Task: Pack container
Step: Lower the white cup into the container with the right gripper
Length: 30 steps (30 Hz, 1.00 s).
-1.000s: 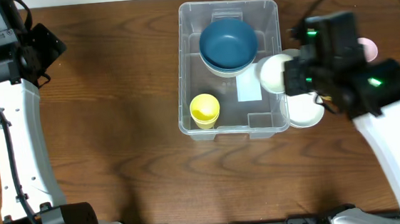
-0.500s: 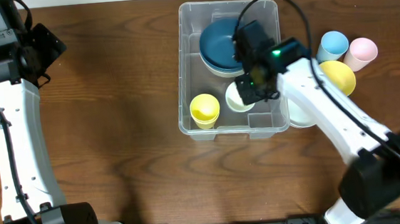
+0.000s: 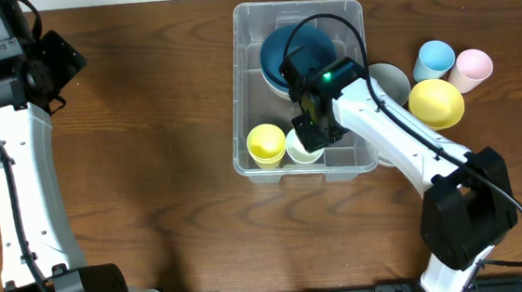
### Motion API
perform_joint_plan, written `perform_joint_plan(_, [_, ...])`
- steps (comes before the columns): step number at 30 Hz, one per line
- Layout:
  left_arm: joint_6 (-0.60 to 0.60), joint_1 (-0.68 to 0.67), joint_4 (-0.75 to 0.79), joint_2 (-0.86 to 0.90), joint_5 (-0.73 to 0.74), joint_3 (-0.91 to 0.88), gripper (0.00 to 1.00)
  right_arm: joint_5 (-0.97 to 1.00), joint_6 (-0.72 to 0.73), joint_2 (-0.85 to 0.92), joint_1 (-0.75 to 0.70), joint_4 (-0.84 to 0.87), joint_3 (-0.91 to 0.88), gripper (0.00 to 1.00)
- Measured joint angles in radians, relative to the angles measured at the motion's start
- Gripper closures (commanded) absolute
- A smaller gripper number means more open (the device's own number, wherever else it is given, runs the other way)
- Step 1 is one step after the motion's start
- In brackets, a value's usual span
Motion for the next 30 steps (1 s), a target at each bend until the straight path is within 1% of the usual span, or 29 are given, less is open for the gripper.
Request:
perform_joint_plan(8, [0.0,0.0,0.0,0.0,0.0,0.0,0.02,0.003,0.002,0.001,0.0,-0.033,-0.003,0.92])
perform_joint_plan(19, [0.0,0.0,0.0,0.0,0.0,0.0,0.02,0.016,0.002,0.005,0.0,0.028,-0.063,0.93])
perform_joint_plan(25, [0.0,0.0,0.0,0.0,0.0,0.0,0.02,0.015,0.002,0.005,0.0,0.034,-0.065,0.91])
perform_joint_plan(27, [0.0,0.0,0.0,0.0,0.0,0.0,0.02,0.015,0.003,0.005,0.0,0.034,-0.065,0.88])
perform_joint_plan(30, [0.0,0.0,0.0,0.0,0.0,0.0,0.02,0.014,0.003,0.005,0.0,0.031,-0.065,0.87])
